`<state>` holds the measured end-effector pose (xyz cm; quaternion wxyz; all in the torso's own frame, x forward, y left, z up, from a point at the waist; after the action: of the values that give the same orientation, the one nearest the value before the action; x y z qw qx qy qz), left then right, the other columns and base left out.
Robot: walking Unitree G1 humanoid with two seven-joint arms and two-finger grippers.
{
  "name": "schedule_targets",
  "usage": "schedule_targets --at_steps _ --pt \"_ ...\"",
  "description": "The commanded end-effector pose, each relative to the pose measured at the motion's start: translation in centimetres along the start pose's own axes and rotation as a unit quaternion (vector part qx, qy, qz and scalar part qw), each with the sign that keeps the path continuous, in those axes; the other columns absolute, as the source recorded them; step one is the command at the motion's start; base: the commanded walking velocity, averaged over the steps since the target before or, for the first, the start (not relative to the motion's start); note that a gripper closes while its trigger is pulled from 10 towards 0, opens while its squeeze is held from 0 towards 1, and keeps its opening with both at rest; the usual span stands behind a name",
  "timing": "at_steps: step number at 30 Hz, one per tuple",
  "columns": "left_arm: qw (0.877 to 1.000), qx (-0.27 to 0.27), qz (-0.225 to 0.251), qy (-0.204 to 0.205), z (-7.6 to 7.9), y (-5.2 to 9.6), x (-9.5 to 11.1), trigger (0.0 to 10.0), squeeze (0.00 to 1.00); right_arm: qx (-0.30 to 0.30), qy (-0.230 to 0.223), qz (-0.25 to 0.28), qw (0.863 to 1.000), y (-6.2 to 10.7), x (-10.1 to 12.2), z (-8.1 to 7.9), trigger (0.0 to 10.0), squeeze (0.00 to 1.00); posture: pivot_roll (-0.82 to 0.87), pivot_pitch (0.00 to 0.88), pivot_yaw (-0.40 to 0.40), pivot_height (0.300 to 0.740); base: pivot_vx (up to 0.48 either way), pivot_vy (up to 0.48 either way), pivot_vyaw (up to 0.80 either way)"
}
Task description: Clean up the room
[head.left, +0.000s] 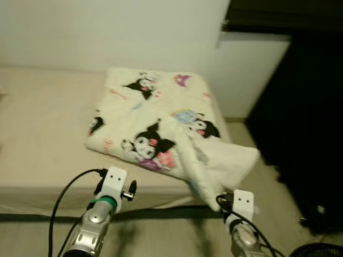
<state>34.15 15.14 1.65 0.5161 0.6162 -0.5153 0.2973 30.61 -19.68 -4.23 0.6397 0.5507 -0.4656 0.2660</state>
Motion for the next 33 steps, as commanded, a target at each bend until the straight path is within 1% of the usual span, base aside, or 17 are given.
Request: schedule_targets --at_steps 1,2,3,9,13,16,18,19,23,24,25,27,33 --pt "1.000 0.004 -0.008 0.000 -0.5 0.2 -0.5 10.0 0.00 0.001 -0.006 -0.011 1.000 0.3 -0.8 -0.4 10.0 0.00 0.15 0.000 -0.003 0.740 0.000 0.480 0.00" --pt "1.000 0.004 -0.008 0.000 -0.5 0.2 -0.5 10.0 0.00 0.001 -0.006 -0.011 1.000 0.3 -0.8 -0.4 10.0 0.00 0.15 0.000 -0.003 0.740 0.000 0.480 0.00" --pt "1.000 -0.002 -0.004 -0.015 -0.4 0.2 -0.4 10.0 0.00 0.000 -0.009 -0.014 1.000 0.3 -0.9 -0.4 10.0 0.00 0.15 0.000 -0.001 0.740 0.000 0.000 0.00" --pt "1.000 -0.003 -0.002 -0.028 -0.5 0.3 -0.3 10.0 0.00 0.001 -0.013 -0.017 1.000 0.4 -1.1 -0.5 10.0 0.00 0.15 0.000 0.002 0.740 0.000 0.000 0.00" --pt "1.000 0.001 -0.002 -0.030 -0.6 0.3 -0.3 10.0 0.00 0.006 -0.016 -0.017 1.000 0.4 -1.1 -0.6 10.0 0.00 0.15 0.000 0.002 0.740 0.000 0.000 0.00" --pt "1.000 0.002 -0.001 -0.022 -0.8 0.2 -0.1 10.0 0.00 0.015 -0.007 -0.018 1.000 0.4 -1.1 -0.9 10.0 0.00 0.15 0.000 0.002 0.740 0.000 0.000 0.00" --pt "1.000 0.002 0.001 -0.018 -0.8 0.2 0.0 10.0 0.00 0.021 0.000 -0.019 1.000 0.4 -1.1 -1.1 10.0 0.00 0.15 0.000 0.002 0.740 0.000 0.000 0.48" --pt "1.000 0.004 0.003 -0.015 -1.0 0.2 0.1 10.0 0.00 0.029 0.012 -0.021 0.999 0.4 -1.1 -1.4 10.0 0.00 0.15 0.000 0.002 0.740 0.000 0.000 0.80" --pt "1.000 0.005 0.003 -0.016 -1.0 0.2 0.1 10.0 0.00 0.033 0.021 -0.021 0.999 0.4 -1.2 -1.6 10.0 0.00 0.15 0.000 0.002 0.740 0.000 0.000 0.80" --pt "1.000 0.005 0.003 -0.015 -1.1 0.3 0.1 10.0 0.00 0.033 0.007 -0.020 0.999 0.5 -1.2 -1.6 10.0 0.00 0.16 0.000 0.002 0.740 0.274 0.000 0.00" --pt "1.000 0.005 0.003 -0.015 -1.1 0.3 0.1 10.0 0.00 0.033 0.007 -0.020 0.999 0.5 -1.2 -1.6 10.0 0.00 0.16 0.000 0.002 0.740 0.274 0.000 0.00" --pt "1.000 0.006 0.003 -0.015 -1.1 0.3 0.1 10.0 0.00 0.029 -0.011 -0.021 0.999 0.5 -1.2 -1.5 10.0 0.00 0.16 0.000 0.002 0.740 0.276 0.000 0.00" --pt "1.000 0.006 0.003 -0.014 -1.1 0.3 0.0 10.0 0.00 0.023 -0.017 -0.026 0.999 0.5 -1.4 -1.2 10.0 0.00 0.16 0.000 0.002 0.740 0.277 0.000 0.00"
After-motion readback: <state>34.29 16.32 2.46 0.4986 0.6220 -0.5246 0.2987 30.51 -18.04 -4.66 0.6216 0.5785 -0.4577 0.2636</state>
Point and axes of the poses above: a point about 5 cm out from each wrist's last joint towards the gripper, its own y axis pointing back from the gripper into the wrist, its own x axis along the axis of the wrist's last joint, z = x × y, the point moved 5 cm from there along -y, pointing out of the wrist towards the gripper, and after that the axes turned 6 degrees about -y, right-handed, at the moved point
